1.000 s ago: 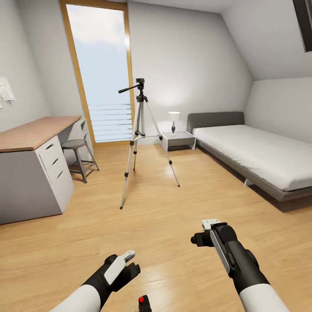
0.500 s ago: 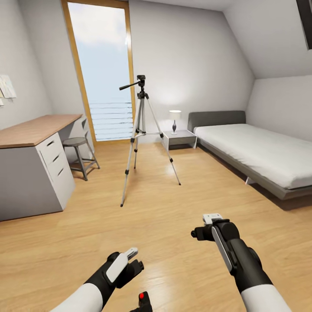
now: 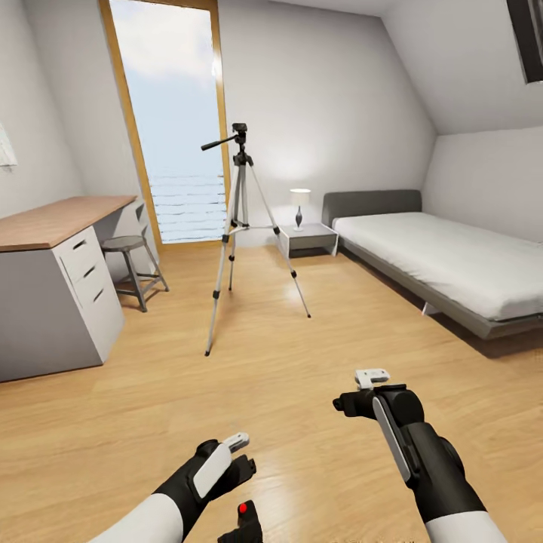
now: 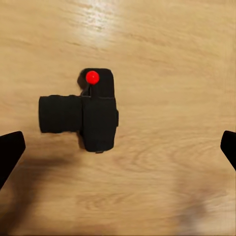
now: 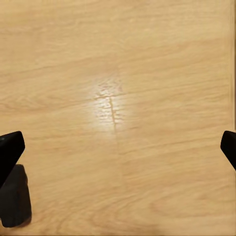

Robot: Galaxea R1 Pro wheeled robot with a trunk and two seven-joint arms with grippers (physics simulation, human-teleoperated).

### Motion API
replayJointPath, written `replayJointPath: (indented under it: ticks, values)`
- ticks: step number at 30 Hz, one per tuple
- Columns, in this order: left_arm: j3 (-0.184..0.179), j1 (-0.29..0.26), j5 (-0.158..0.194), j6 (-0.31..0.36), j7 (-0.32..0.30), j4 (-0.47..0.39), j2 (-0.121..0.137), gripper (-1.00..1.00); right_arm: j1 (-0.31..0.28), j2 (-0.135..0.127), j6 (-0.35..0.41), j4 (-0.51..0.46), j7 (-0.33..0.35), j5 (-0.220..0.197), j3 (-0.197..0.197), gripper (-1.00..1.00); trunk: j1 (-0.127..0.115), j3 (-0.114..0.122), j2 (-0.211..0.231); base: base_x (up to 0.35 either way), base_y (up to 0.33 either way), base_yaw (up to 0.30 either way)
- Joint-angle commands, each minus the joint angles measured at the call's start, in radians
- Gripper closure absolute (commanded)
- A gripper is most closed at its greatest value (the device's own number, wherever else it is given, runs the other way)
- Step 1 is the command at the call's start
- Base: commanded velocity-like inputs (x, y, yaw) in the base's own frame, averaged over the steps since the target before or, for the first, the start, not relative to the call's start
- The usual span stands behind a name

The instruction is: Attach the digital camera to the camera tripod in the bedroom.

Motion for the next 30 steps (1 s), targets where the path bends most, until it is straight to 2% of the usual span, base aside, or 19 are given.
replayJointPath:
  ticks: [1,5,11,16,23,24,25,30]
  values:
    - [-0.007,0.0,0.011,0.001,0.009,-0.002,0.001,-1.0,-0.001,-0.001,0.004,-0.001,0.002,0.0,0.001,-1.0,0.004,-0.004,-0.008,0.0,0.0,-0.173]
    - [-0.025,-0.001,0.016,0.001,0.01,-0.002,0.002,-1.0,0.002,0.0,0.004,-0.006,0.001,0.001,0.003,-1.0,0.019,-0.017,-0.036,0.0,0.0,-0.125]
    - [-0.033,-0.002,0.038,0.0,0.015,-0.002,0.002,-1.0,0.003,0.0,0.004,-0.008,0.001,0.003,0.003,-1.0,0.042,-0.036,-0.078,0.0,0.0,-0.045]
    - [-0.035,-0.002,0.054,-0.002,0.072,-0.024,0.001,-1.0,0.008,0.0,0.004,-0.011,0.001,0.004,0.005,-1.0,0.061,-0.052,-0.113,0.0,0.0,-0.016]
    - [-0.032,-0.003,0.07,-0.016,0.155,-0.052,0.002,-1.0,0.022,0.001,0.004,-0.022,0.001,0.004,0.005,-1.0,0.064,-0.079,-0.114,0.0,0.0,-0.006]
    - [-0.032,-0.003,0.078,-0.024,0.165,-0.054,0.003,-1.0,0.024,0.001,0.004,-0.025,0.001,0.003,0.005,-1.0,0.065,-0.083,-0.115,0.0,0.0,-0.002]
    - [-0.031,-0.003,0.104,-0.054,0.187,-0.057,0.005,-1.0,0.027,0.002,0.004,-0.031,0.002,0.0,0.003,-1.0,0.065,-0.087,-0.115,0.0,0.0,-0.001]
    - [-0.031,-0.003,0.124,-0.099,0.201,-0.056,0.009,-1.0,0.028,0.001,0.004,-0.035,0.002,-0.003,-0.001,-1.0,0.068,-0.106,-0.116,0.0,0.0,0.0]
